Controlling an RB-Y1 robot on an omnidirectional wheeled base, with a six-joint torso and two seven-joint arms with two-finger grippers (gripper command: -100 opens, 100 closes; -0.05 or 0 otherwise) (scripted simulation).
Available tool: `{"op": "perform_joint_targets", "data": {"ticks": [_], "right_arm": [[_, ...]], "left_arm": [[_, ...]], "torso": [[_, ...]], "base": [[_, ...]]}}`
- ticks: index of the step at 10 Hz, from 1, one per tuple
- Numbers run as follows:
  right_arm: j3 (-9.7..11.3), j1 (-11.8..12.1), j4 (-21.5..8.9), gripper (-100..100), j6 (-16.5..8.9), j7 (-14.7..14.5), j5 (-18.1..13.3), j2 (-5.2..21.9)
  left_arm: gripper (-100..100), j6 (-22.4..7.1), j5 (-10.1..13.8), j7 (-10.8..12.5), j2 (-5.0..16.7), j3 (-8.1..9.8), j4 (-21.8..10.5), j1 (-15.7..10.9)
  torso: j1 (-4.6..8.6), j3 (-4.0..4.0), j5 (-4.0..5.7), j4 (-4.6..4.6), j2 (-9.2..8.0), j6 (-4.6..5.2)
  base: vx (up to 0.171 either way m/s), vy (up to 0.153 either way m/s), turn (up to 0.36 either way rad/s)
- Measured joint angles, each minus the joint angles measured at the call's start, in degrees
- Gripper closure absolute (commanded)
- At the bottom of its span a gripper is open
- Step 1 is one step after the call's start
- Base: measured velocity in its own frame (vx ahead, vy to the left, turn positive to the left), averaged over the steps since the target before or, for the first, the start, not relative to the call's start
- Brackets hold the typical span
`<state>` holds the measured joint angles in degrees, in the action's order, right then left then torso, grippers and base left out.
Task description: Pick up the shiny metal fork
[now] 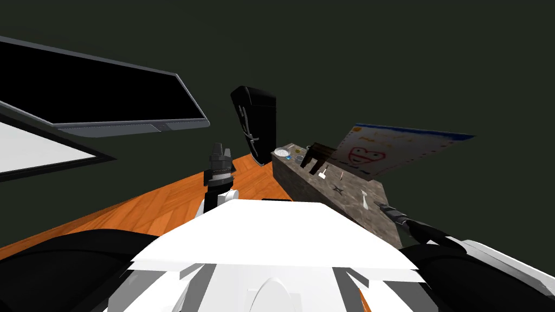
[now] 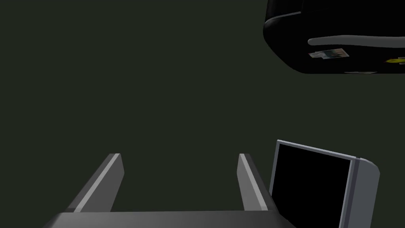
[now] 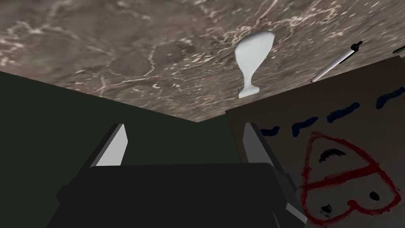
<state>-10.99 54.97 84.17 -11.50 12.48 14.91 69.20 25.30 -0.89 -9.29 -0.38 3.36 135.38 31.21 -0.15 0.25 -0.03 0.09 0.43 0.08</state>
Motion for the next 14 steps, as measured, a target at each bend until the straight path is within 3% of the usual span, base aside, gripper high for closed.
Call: {"op": "perform_joint_targets", "data": {"ticks": [1,4,5,7,8,9,14], "right_arm": [[1.7,-1.0,-1.7,-100,-0.9,-0.1,-0.4,0.4],[5.9,-0.8,-5.9,-100,-2.5,0.3,0.5,4.3],[8.7,-2.3,-8.7,-100,-2.2,0.2,0.8,5.1],[11.2,-2.5,-9.7,-100,-3.6,-0.1,0.2,5.3],[11.3,-2.5,-9.7,0,-3.7,-0.1,0.2,5.4],[11.3,-2.5,-9.7,-100,-3.7,-0.1,0.2,5.4],[12.4,-3.7,-15.8,-100,1.2,-2.7,1.4,3.1]], "left_arm": [[0,0.0,0.0,0.0,0.0,0.00,0.0,0.0],[0,0.0,0.0,0.0,0.0,0.00,0.0,0.0],[0,0.0,0.0,0.0,0.0,0.00,0.0,0.0],[0,0.0,0.0,0.0,0.0,0.01,0.0,0.0],[0,0.0,0.0,0.0,0.0,0.01,0.0,0.0],[0,0.0,0.0,0.0,0.0,0.01,0.0,0.0],[0,0.0,0.0,0.0,0.0,0.01,0.0,0.0]], "torso": [[-0.03,0.03,0.01,0.01,0.05,0.00],[-0.07,0.12,-0.01,0.05,0.20,0.02],[-0.03,0.12,0.00,0.05,0.19,0.03],[0.08,0.12,0.01,0.05,0.19,0.05],[0.11,-0.04,0.02,-0.01,-0.10,0.06],[0.10,-0.18,0.02,-0.07,-0.32,0.08],[0.08,-0.20,0.02,-0.08,-0.35,0.08]], "base": [[0.137,0.059,0.171],[0.160,0.048,0.138],[0.174,0.038,0.095],[0.120,-0.005,0.027],[0.014,-0.001,0.003],[0.042,0.004,0.047],[0.041,0.001,0.027]]}}
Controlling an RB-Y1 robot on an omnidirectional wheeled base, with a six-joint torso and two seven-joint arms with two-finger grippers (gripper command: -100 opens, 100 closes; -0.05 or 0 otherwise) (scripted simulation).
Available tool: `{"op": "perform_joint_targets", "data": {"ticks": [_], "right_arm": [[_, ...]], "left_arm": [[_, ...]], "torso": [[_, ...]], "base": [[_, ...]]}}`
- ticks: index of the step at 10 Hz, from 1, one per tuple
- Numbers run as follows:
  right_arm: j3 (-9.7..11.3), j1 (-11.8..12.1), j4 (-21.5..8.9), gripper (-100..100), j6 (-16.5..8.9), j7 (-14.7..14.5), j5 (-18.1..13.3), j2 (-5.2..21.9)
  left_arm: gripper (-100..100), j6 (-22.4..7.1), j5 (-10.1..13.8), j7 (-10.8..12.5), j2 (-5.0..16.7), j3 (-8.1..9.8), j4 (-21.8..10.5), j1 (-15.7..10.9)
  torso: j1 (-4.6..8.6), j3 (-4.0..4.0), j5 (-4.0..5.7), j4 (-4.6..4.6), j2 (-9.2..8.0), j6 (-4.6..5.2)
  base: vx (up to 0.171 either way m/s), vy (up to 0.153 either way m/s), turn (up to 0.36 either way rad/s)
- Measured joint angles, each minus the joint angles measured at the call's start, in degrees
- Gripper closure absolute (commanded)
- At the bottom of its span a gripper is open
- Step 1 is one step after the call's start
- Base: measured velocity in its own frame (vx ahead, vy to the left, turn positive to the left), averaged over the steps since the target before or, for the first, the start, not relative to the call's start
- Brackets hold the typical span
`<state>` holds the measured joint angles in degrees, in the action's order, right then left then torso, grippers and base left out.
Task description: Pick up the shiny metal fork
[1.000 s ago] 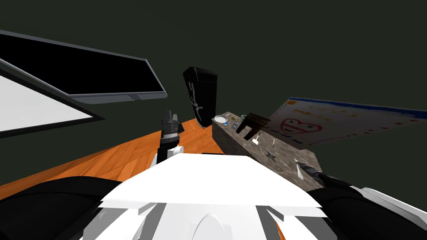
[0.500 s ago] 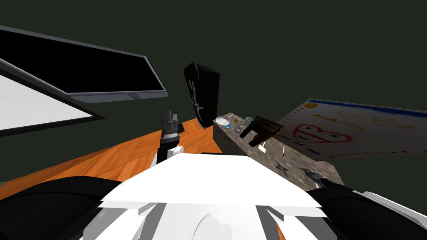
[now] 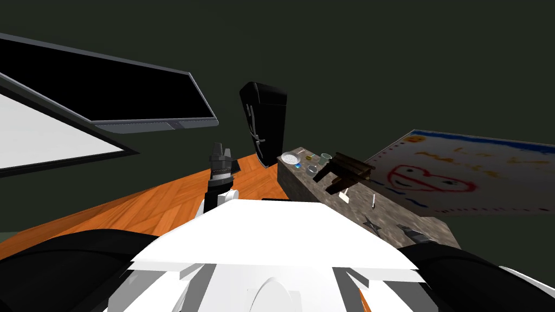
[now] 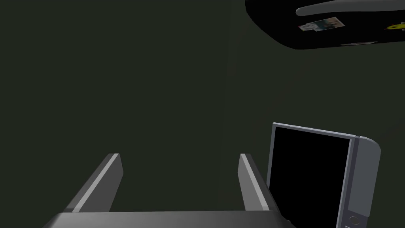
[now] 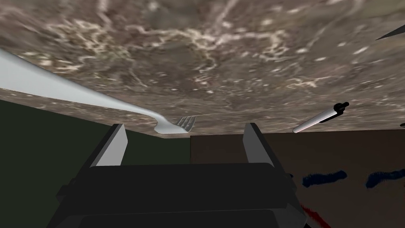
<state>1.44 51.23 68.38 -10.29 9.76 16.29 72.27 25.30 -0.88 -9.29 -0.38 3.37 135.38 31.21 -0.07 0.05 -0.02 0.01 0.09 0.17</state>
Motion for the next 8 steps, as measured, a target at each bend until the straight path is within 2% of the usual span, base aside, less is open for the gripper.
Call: {"op": "perform_joint_targets", "data": {"ticks": [5,6,8], "right_arm": [[1.0,-1.2,-6.8,-100,5.6,-3.2,1.0,-3.0],[1.0,-1.2,-6.9,100,5.8,-3.3,1.0,-3.1],[1.0,-1.2,-6.9,100,5.8,-3.4,1.0,-3.0]], "left_arm": [[0,0.0,0.0,0.0,0.0,0.00,0.0,0.0],[0,0.0,0.0,0.0,0.0,0.00,0.0,0.0],[0,0.0,0.0,0.0,0.0,0.00,0.0,0.0]], "torso": [[-0.03,-0.07,-0.01,-0.03,-0.12,0.01],[-0.02,-0.08,-0.01,-0.03,-0.14,0.00],[0.01,-0.10,0.04,-0.06,-0.15,0.01]], "base": [[0.013,0.007,0.001],[0.000,0.000,0.000],[0.000,0.000,0.000]]}}
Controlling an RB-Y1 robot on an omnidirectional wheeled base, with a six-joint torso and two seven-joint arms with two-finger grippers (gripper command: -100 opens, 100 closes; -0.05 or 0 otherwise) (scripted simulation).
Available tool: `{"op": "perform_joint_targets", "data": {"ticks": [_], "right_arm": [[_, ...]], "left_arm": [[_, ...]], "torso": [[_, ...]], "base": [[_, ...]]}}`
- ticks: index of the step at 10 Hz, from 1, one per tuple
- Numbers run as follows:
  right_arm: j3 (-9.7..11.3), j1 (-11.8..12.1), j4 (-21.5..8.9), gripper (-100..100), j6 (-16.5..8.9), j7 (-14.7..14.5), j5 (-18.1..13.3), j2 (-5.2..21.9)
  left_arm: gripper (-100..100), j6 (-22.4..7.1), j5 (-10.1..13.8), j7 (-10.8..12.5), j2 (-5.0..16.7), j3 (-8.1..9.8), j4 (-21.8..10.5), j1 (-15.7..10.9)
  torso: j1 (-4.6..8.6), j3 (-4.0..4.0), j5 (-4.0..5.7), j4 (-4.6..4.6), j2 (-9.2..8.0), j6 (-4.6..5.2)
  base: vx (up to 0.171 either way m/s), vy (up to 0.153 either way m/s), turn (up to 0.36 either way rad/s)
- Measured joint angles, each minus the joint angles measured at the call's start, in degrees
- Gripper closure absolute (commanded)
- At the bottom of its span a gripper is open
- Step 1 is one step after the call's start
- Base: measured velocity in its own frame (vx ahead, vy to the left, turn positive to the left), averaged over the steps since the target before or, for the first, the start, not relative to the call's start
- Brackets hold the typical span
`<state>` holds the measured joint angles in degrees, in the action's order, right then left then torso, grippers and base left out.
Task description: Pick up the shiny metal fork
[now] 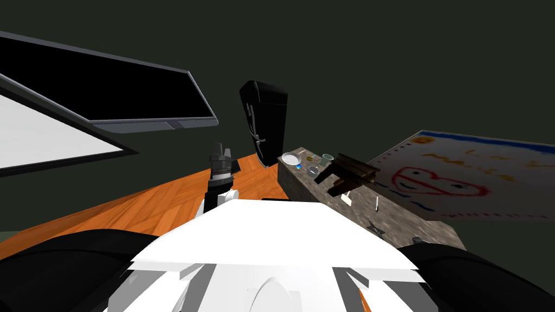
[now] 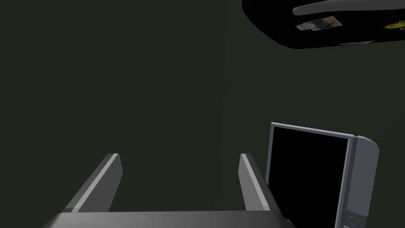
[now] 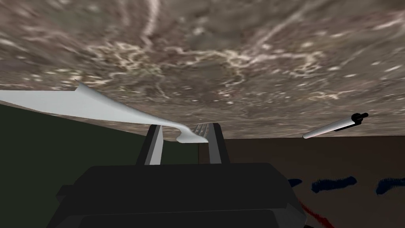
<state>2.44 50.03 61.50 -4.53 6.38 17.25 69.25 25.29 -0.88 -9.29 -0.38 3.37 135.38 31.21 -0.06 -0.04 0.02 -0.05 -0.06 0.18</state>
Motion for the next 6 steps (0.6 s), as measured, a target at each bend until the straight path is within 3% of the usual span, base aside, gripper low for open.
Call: {"op": "perform_joint_targets", "data": {"ticks": [2,3,4,6], "right_arm": [[0.0,0.0,0.0,100,0.0,0.0,0.0,0.0],[0.0,0.0,0.0,0,0.0,0.0,0.0,0.0],[0.0,0.0,0.0,100,0.0,0.0,0.0,0.0],[0.1,0.0,1.8,100,-1.6,1.2,-0.2,1.2]], "left_arm": [[0,0.0,0.0,0.0,0.0,0.00,0.0,0.0],[0,0.0,0.0,0.0,0.0,0.00,0.0,0.0],[0,0.0,0.0,0.0,0.0,0.00,0.0,0.0],[0,0.0,0.0,0.0,0.0,0.00,0.0,0.0]], "torso": [[0.02,0.00,0.02,0.00,0.00,0.02],[0.03,0.00,0.02,0.00,0.01,0.01],[0.03,0.00,0.03,0.00,0.01,0.01],[0.03,0.02,0.02,-0.01,0.05,-0.05]], "base": [[0.000,0.000,0.000],[0.000,0.000,0.000],[-0.003,-0.007,0.018],[-0.008,-0.006,0.005]]}}
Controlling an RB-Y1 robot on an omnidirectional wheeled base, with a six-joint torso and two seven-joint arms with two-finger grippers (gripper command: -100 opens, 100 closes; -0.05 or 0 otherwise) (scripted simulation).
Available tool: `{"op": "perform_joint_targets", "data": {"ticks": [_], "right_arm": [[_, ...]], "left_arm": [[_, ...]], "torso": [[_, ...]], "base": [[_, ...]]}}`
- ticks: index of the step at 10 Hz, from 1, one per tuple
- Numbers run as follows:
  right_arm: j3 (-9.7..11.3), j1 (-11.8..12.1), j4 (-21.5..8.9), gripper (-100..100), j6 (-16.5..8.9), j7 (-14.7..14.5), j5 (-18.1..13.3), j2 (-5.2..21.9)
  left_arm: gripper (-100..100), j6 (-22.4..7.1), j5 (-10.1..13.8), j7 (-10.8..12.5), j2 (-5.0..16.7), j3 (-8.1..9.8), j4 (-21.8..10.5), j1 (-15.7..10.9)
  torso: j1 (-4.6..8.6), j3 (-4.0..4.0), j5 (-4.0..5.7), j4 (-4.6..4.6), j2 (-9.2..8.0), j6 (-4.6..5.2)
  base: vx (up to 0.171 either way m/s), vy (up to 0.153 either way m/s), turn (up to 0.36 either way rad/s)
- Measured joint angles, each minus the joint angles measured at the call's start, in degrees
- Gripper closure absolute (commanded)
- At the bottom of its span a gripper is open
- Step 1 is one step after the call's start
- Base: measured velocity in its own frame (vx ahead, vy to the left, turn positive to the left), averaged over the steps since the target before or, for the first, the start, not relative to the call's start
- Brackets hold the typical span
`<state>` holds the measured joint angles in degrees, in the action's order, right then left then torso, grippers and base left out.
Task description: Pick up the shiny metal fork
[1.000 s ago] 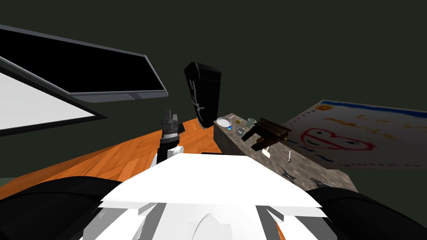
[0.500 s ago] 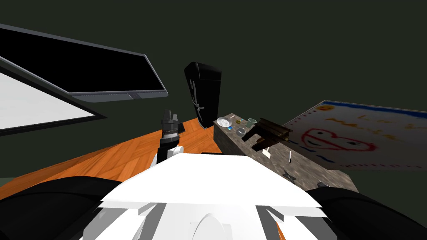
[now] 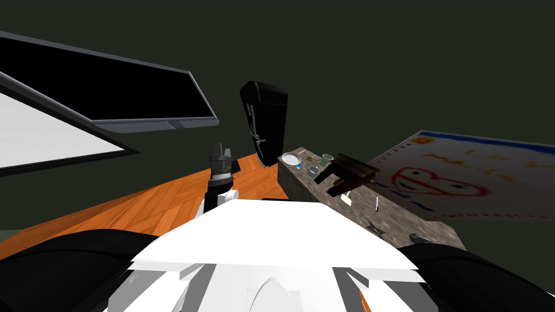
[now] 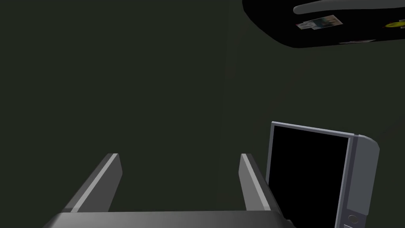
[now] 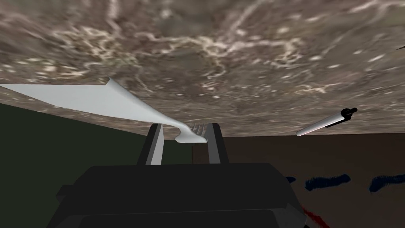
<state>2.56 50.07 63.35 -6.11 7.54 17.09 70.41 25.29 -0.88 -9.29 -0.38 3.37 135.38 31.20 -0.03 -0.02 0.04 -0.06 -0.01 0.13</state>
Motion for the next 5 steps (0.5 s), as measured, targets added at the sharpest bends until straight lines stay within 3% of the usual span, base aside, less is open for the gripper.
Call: {"op": "perform_joint_targets", "data": {"ticks": [5], "right_arm": [[-1.9,1.8,7.7,100,-6.1,3.1,-1.5,2.6]], "left_arm": [[0,0.0,0.0,0.0,0.0,0.00,0.0,0.0]], "torso": [[-0.08,-0.13,-0.03,-0.03,-0.24,0.11]], "base": [[-0.046,-0.005,-0.034]]}}
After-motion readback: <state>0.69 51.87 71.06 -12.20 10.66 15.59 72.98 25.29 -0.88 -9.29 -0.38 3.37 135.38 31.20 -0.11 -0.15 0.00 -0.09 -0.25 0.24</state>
